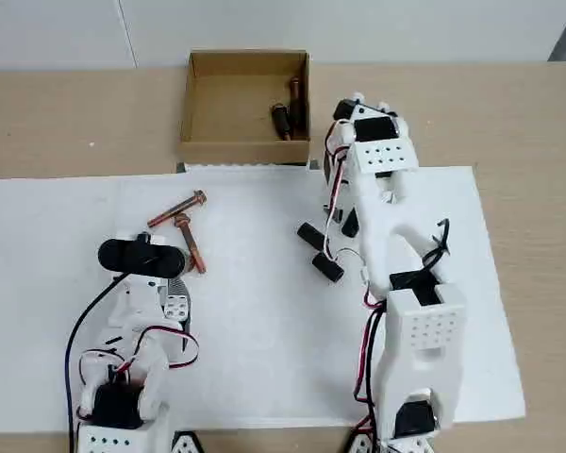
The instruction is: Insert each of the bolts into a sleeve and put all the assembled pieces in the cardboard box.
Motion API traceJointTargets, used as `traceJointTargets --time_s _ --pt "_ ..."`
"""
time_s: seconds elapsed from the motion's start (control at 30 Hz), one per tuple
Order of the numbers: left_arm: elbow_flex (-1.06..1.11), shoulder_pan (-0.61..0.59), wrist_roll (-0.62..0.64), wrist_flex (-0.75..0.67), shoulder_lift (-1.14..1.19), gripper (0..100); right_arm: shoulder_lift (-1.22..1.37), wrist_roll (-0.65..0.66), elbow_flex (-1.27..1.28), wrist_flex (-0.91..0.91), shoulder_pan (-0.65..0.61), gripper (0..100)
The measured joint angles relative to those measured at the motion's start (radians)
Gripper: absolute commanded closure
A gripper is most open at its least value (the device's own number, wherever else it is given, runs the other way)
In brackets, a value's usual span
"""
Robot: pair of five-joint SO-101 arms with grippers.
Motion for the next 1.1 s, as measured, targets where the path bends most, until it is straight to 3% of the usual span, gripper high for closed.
traceJointTargets --time_s 0.33,0.63,0.73,1.1 --pt "0.0 0.0 0.0 0.0 0.0 99 0.028 0.0 0.0 -0.035 -0.002 91.3" --pt "0.0 0.0 0.0 0.0 0.0 99 0.089 -0.002 -0.028 -0.037 0.005 92.3" --pt "0.0 0.0 0.0 0.0 0.0 99 0.089 -0.002 -0.029 -0.037 0.005 99.3" --pt "0.0 0.0 0.0 0.0 0.0 99 0.012 0.017 -0.051 -0.034 -0.012 99.6"
